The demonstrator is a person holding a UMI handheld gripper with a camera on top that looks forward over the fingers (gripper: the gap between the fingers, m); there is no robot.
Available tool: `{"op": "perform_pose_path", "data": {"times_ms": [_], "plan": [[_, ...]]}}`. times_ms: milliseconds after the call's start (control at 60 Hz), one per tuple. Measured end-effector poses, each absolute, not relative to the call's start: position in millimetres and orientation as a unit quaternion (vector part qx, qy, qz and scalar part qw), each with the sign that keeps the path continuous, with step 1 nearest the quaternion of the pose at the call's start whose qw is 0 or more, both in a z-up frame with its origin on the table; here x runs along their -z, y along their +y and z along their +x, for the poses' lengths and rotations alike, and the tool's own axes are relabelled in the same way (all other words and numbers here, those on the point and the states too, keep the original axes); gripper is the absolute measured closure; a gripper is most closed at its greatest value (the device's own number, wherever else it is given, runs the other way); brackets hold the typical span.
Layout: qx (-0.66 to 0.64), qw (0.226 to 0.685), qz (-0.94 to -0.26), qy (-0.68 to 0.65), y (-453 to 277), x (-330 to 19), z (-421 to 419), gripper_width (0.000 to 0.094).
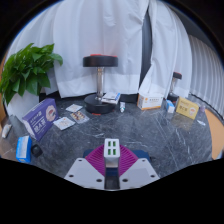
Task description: Unplug charger
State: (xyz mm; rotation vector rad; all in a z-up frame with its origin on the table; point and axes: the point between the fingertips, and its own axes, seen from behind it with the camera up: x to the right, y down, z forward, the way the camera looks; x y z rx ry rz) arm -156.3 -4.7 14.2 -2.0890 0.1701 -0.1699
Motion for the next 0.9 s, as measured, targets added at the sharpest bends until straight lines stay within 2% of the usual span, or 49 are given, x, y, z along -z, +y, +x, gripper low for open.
{"op": "perform_pose_path", "data": {"times_ms": [100, 150, 183, 267, 317, 350, 400, 467, 633, 717, 800, 900], "plan": [[0.071, 0.492, -0.866, 0.060, -4.3, -16.5, -156.9, 0.0843], [0.060, 0.501, -0.861, 0.064, -2.8, -33.8, -158.5, 0.0847], [0.046, 0.536, -0.841, 0.063, 1.3, -73.0, -163.1, 0.0847], [0.066, 0.632, -0.771, 0.050, -3.5, -203.8, -150.0, 0.0848], [0.046, 0.661, -0.746, 0.061, -7.9, -252.5, -146.1, 0.0848], [0.031, 0.670, -0.739, 0.063, -10.0, -273.0, -139.1, 0.0848], [0.027, 0.670, -0.739, 0.068, -9.6, -279.7, -121.4, 0.0849], [0.027, 0.650, -0.755, 0.079, -11.7, -255.0, -91.2, 0.0848], [0.006, 0.542, -0.834, 0.102, -34.1, -109.1, -31.8, 0.0838], [-0.012, 0.493, -0.863, 0.113, -45.6, -47.3, -15.2, 0.0812], [-0.030, 0.463, -0.877, 0.124, -55.7, -9.0, -2.0, 0.0774], [-0.037, 0.449, -0.884, 0.120, -60.7, 13.4, 14.3, 0.0725]]}}
